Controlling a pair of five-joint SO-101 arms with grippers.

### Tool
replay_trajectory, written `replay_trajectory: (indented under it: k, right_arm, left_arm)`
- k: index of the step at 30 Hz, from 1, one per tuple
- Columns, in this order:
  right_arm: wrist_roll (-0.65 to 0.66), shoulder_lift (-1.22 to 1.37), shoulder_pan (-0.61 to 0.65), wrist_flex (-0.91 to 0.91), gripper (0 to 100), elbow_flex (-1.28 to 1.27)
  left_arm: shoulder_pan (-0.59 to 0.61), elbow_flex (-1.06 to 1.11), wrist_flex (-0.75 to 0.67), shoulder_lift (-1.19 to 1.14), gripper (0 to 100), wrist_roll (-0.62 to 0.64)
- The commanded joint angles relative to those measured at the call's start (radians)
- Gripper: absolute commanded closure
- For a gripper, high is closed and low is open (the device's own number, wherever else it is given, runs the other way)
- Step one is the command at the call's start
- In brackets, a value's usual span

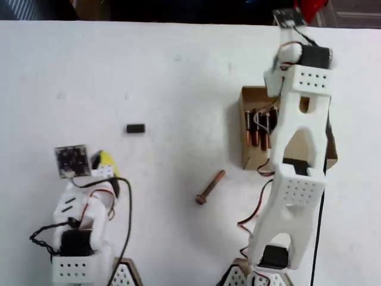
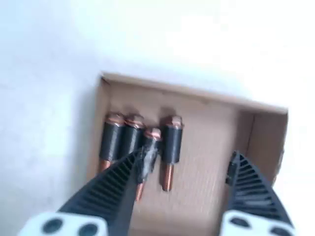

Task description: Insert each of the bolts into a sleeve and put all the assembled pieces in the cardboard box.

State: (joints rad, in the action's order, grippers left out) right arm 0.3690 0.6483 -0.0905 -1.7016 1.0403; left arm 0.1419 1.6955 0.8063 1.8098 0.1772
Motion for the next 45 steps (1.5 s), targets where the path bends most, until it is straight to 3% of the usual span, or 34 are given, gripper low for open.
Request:
replay_trajectory:
  k: [1, 7, 16, 22, 32, 41, 45]
  right_arm:
    - [0.012, -0.019, 0.096, -0.062, 76.2, 0.176]
    - [0.012, -0.019, 0.223, -0.062, 76.2, 0.186]
    - [0.011, 0.005, 0.412, -0.062, 76.2, 0.181]
    - [0.031, 0.091, 0.559, -0.059, 76.2, 0.187]
    - [0.425, 0.243, 0.679, -0.008, 76.2, 0.189]
    - [0.747, 0.337, 0.742, 0.068, 76.2, 0.189]
    - [0.804, 0.380, 0.780, 0.070, 76.2, 0.189]
  left_arm:
    - [0.054, -0.011, -0.035, 0.013, 97, -0.009]
    - [0.067, -0.008, -0.034, 0.013, 97, -0.009]
    - [0.194, -0.009, -0.035, 0.013, 97, -0.005]
    - [0.197, -0.009, -0.035, 0.013, 97, -0.009]
    - [0.335, -0.009, -0.035, 0.013, 97, -0.008]
    - [0.360, -0.011, -0.035, 0.013, 97, -0.009]
    - [0.367, -0.011, -0.035, 0.015, 97, -0.009]
